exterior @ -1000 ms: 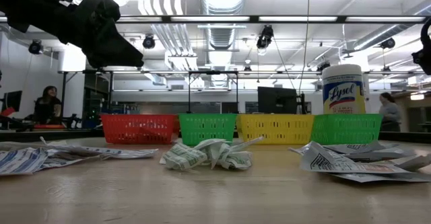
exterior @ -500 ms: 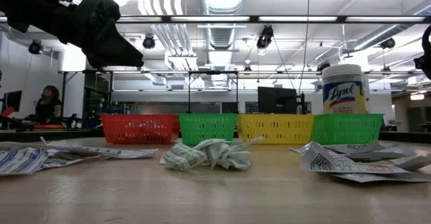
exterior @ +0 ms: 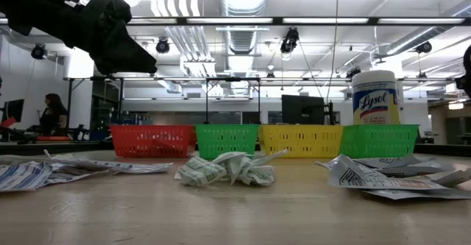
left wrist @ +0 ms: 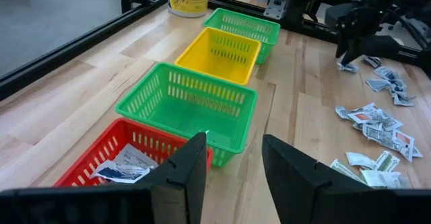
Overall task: Pick & Place First Aid Supplies
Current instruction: Put the alcohol pad into the red basket
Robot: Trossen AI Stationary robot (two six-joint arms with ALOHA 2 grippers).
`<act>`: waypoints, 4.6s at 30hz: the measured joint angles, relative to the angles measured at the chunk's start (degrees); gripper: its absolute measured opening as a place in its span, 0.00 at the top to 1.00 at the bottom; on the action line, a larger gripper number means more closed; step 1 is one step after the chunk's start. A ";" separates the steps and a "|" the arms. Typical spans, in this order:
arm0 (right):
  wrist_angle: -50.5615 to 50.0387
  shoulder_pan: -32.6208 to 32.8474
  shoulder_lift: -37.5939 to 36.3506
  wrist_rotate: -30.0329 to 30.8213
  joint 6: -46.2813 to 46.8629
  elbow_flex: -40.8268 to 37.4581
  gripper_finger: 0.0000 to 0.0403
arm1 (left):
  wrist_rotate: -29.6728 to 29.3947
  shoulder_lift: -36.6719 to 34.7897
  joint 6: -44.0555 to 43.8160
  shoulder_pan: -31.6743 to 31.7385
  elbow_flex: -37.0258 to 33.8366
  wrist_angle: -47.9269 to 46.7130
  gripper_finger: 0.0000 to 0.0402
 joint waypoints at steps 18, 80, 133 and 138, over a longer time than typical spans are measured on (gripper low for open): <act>2.53 -0.02 0.01 -0.12 1.09 -1.38 0.86 | 0.00 0.00 0.00 0.00 0.00 0.02 0.66; 17.70 -7.37 -0.93 60.29 -58.48 12.31 0.98 | 15.95 26.84 -1.55 -3.34 2.96 40.68 0.66; 61.52 -13.20 16.64 81.32 -100.54 19.34 0.98 | 11.67 45.99 3.21 -3.48 20.59 41.22 0.66; 61.45 -13.35 18.51 82.80 -101.25 20.87 0.98 | 11.69 45.99 1.33 -3.48 20.57 41.20 0.66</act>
